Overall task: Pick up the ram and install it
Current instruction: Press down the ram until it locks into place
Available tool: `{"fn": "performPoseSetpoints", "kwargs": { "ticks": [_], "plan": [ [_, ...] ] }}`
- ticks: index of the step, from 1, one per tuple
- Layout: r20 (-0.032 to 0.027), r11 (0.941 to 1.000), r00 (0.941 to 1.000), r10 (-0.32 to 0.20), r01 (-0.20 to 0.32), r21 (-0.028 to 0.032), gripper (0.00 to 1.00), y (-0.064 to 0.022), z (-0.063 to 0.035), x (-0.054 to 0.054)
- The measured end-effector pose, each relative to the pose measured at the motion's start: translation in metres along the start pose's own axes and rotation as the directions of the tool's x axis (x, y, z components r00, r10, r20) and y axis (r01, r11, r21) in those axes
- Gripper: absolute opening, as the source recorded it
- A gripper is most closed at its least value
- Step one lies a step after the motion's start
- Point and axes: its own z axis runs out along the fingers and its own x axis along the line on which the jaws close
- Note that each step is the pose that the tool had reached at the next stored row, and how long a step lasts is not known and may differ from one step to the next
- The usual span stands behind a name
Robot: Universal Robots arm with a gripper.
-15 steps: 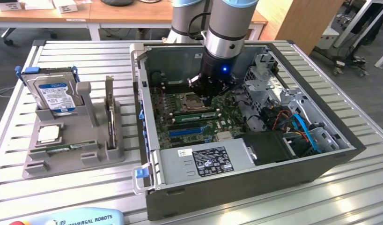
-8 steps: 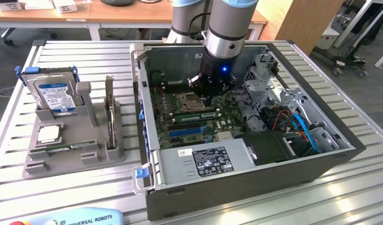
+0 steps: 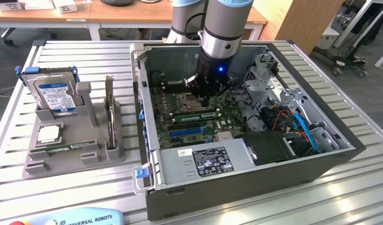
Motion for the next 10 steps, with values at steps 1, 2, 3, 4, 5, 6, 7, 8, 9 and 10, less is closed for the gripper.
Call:
{"fn": "performPoseSetpoints", "kwargs": {
  "ticks": [1,2,3,4,5,6,7,8,9,10],
  "plan": [
    [0.0,1.0,1.0,0.0,0.0,0.0,0.1,-0.0001,0.0,0.0004],
    [-0.0001,1.0,1.0,0.0,0.0,0.0,0.1,-0.0005,-0.0001,0.0005],
    [-0.0001,1.0,1.0,0.0,0.0,0.0,0.1,-0.0011,-0.0001,0.0005],
    [-0.0001,1.0,1.0,0.0,0.0,0.0,0.1,-0.0017,-0.0001,0.0004],
    [-0.0001,1.0,1.0,0.0,0.0,0.0001,0.1,-0.0023,-0.0001,0.0004],
    [0.0,1.0,1.0,0.0,0.0,-0.0001,0.1,-0.0026,-0.0001,0.0005],
    [0.0,1.0,1.0,0.0,0.0,0.0,0.1,-0.0026,-0.0001,0.0005],
    [0.0,1.0,1.0,0.0,0.0,0.0,0.1,-0.0027,-0.0001,0.0005],
    [0.0,1.0,1.0,0.0,0.0,0.0,0.1,-0.0027,-0.0001,0.0004],
    [0.0,1.0,1.0,0.0,0.0,0.0,0.1,-0.0027,-0.0001,0.0004]
  ]
}}
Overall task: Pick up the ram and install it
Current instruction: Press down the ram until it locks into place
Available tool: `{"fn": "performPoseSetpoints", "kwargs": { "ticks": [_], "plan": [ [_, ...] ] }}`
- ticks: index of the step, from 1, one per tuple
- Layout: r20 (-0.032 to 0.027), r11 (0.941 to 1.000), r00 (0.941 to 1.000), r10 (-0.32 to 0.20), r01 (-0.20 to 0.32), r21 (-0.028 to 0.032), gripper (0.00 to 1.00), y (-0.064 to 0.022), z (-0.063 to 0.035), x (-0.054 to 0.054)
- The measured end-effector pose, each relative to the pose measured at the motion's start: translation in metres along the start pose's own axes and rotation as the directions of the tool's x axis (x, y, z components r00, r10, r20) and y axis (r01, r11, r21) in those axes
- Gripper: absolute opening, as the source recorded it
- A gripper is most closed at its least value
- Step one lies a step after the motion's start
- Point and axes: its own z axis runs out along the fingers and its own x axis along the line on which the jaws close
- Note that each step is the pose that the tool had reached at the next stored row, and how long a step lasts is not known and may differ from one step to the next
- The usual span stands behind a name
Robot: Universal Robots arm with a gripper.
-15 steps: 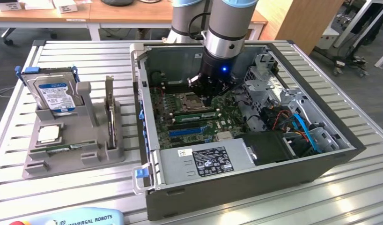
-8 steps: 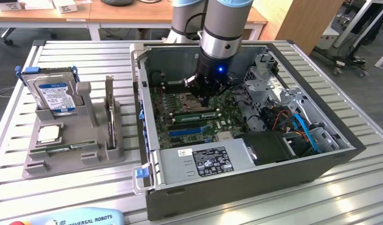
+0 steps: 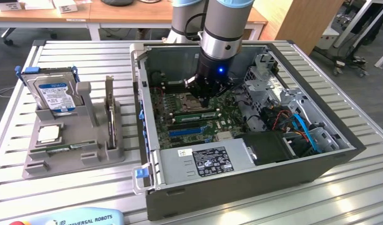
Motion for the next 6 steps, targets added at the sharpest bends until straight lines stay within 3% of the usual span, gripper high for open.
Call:
{"fn": "performPoseSetpoints", "kwargs": {
  "ticks": [6],
  "plan": [
    [0.0,1.0,1.0,0.0,0.0,0.0,0.1,0.0,0.0,0.0]
  ]
}}
